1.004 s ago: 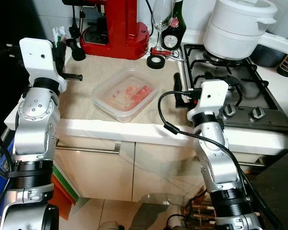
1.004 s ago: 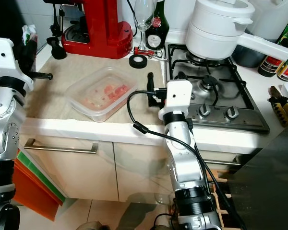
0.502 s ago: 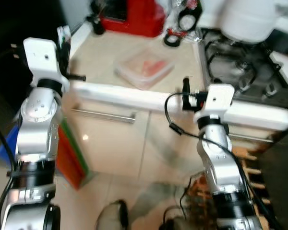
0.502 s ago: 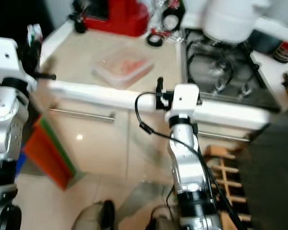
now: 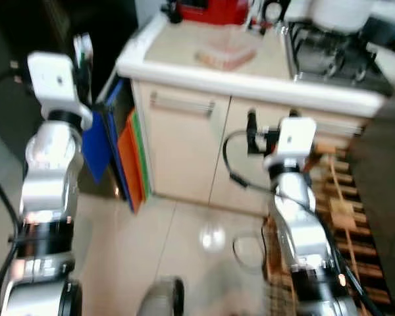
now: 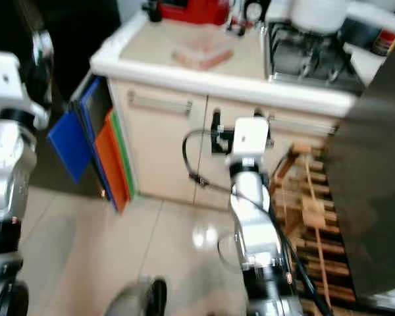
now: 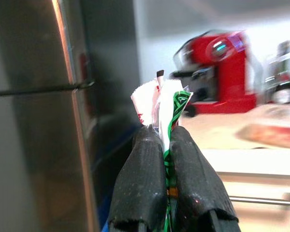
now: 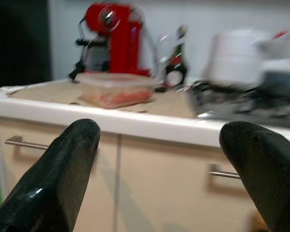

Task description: Restocking fridge

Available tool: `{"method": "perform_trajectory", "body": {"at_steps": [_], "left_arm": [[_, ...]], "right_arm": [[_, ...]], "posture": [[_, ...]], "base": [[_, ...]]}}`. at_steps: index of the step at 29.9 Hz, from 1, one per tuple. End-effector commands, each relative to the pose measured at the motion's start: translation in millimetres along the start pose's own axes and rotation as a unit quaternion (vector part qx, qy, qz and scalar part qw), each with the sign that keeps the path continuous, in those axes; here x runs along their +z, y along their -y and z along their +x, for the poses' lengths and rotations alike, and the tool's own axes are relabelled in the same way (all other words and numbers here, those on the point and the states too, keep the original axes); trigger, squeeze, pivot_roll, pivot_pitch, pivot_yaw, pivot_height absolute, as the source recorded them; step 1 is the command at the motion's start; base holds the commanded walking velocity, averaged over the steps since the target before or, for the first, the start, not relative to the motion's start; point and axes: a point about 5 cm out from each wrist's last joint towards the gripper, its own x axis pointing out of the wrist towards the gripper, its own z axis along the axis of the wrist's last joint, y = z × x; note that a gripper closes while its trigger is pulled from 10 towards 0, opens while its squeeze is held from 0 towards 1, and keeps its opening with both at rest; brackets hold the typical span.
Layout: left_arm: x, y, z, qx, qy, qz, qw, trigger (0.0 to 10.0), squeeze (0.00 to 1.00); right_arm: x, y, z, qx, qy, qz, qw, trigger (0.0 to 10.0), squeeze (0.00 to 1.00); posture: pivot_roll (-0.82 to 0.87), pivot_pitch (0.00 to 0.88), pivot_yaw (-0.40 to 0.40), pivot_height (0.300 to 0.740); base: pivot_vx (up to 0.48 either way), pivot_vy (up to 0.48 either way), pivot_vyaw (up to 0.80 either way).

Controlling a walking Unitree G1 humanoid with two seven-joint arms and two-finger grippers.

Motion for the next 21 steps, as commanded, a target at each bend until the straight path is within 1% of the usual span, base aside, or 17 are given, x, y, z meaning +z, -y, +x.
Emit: {"method": "perform_trajectory", "body": {"at_steps": [1,6,8,12,13,14,15,16,17,18,21], "left_arm": [[2,3.3,2.0,-0.012,0.005,0.005,1.000,10.0,0.00],[-13,10.3,-5.2,-0.029,-0.028,-0.003,0.999,10.0,0.00],[-21,13.6,-9.7,-0.033,-0.041,-0.012,0.999,10.0,0.00],[-46,21.8,-23.9,-0.037,-0.096,-0.034,0.994,10.0,0.00],[-46,21.8,-23.9,-0.037,-0.096,-0.034,0.994,10.0,0.00],[-54,24.5,-30.1,-0.036,-0.113,-0.044,0.992,10.0,0.00],[-66,30.3,-40.6,-0.032,-0.143,-0.070,0.987,10.0,0.00],[-71,33.4,-45.1,-0.031,-0.154,-0.081,0.984,10.0,0.00],[-71,33.4,-45.1,-0.031,-0.154,-0.081,0.984,10.0,0.00],[-75,37.3,-49.8,-0.031,-0.163,-0.089,0.982,10.0,0.00],[-77,43.3,-55.7,-0.047,-0.164,-0.078,0.982,10.0,0.00]], "right_arm": [[2,2.2,0.5,-0.004,0.004,-0.002,1.000,10.0,0.02],[-1,7.1,-0.4,-0.014,0.000,-0.011,1.000,10.0,0.02],[-2,8.5,-1.2,-0.017,-0.001,-0.011,1.000,10.0,0.02],[-8,12.5,-4.0,-0.029,-0.011,-0.019,0.999,10.0,0.02],[-8,12.5,-4.0,-0.029,-0.011,-0.019,0.999,10.0,0.02],[-11,17.5,-4.7,-0.045,-0.021,-0.018,0.999,10.0,0.02],[-18,26.5,-5.5,-0.071,-0.041,-0.023,0.996,10.0,0.02],[-22,30.0,-5.8,-0.079,-0.050,-0.025,0.995,10.0,0.02],[-22,30.0,-5.8,-0.079,-0.050,-0.025,0.995,10.0,0.02],[-26,32.8,-6.3,-0.084,-0.062,-0.026,0.994,10.0,0.02],[-37,35.8,-11.1,-0.085,-0.083,-0.026,0.993,10.0,0.02]], "posture": [[0.06,0.000,-0.023,0.740],[0.05,0.000,-0.020,0.740],[0.05,0.000,-0.019,0.740],[0.05,0.000,-0.018,0.740],[0.05,0.000,-0.018,0.740],[0.05,0.000,-0.016,0.740],[0.05,0.000,-0.015,0.740],[0.05,0.000,-0.015,0.740],[0.05,0.000,-0.015,0.740],[0.05,0.000,-0.018,0.740],[0.05,0.000,-0.022,0.740]], "base": [[-0.382,0.000,0.00],[0.000,0.000,0.00],[0.000,0.000,0.00],[0.000,0.000,0.00],[0.000,0.000,0.00],[0.000,0.000,0.00],[0.000,0.000,0.00],[0.000,0.000,0.00],[0.000,0.000,0.00],[0.000,0.000,0.00],[0.000,0.000,0.00]]}}
